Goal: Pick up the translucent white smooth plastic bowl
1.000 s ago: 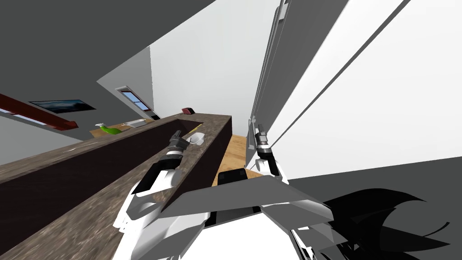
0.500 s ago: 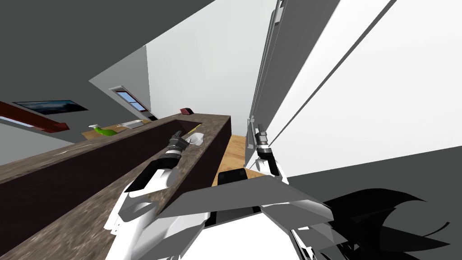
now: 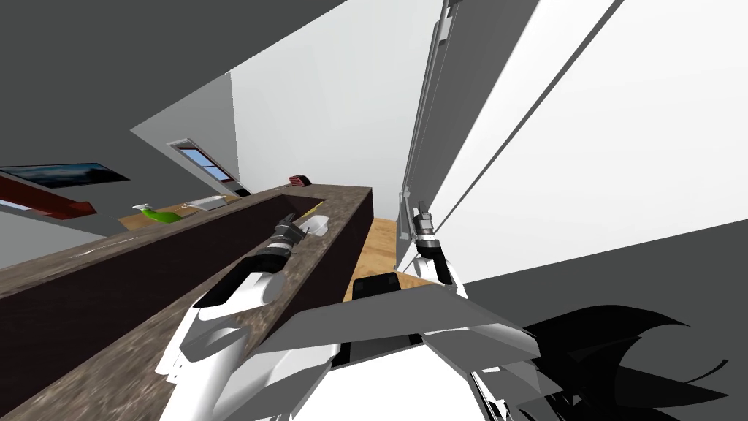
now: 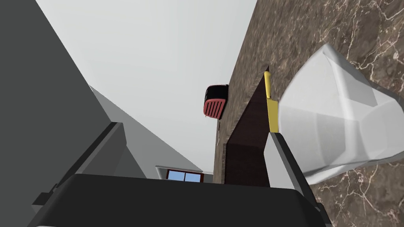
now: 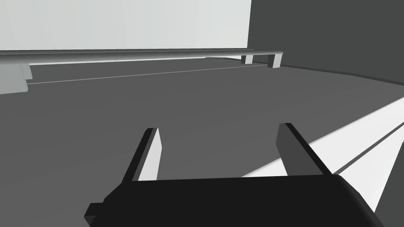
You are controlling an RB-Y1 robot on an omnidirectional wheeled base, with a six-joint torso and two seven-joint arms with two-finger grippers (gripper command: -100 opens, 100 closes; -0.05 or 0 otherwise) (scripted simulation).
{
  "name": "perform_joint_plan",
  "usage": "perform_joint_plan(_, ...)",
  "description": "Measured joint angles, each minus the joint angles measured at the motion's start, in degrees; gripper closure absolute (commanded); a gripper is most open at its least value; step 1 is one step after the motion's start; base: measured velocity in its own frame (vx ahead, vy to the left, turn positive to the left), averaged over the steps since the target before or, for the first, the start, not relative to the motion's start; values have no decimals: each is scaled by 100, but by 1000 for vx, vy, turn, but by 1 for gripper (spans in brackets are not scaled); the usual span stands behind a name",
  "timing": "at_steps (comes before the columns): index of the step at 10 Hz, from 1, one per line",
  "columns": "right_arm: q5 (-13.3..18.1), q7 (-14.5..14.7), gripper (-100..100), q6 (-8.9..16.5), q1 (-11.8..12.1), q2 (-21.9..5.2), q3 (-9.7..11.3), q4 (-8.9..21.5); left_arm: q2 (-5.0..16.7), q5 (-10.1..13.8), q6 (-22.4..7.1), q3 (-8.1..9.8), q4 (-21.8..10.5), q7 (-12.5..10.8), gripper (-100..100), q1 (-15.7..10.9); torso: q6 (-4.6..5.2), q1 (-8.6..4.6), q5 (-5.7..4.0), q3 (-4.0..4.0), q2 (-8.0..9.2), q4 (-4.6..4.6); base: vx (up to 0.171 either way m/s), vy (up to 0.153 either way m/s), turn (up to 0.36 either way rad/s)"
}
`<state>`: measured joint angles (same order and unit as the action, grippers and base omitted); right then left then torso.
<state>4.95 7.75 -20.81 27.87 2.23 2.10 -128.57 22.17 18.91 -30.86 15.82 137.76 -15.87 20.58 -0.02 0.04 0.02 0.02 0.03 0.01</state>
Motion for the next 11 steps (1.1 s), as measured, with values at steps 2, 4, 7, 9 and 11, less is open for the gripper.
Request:
perform_joint_plan(2,0,0,0,0,0,0,0,0,105,137,-300,94,66,-63,-100,-47,1,1,0,0,1,0,-10,9,-40)
perform_joint_plan(4,0,0,0,0,0,0,0,0,175,230,-629,160,128,-110,-100,-82,2,1,0,0,0,0,-12,13,-82)
perform_joint_plan(7,0,0,0,0,0,0,0,0,299,388,-1075,259,162,-178,-100,-136,2,3,0,-1,-1,0,-7,15,-57)
perform_joint_plan(9,0,0,0,0,0,0,0,0,351,451,-1361,295,156,-212,-100,-178,-1,1,1,-1,-2,-1,-5,11,-56)
perform_joint_plan(11,0,0,0,0,0,0,0,0,455,595,-1678,392,237,-274,-100,-191,-1,4,1,-1,-2,0,-5,16,-24)
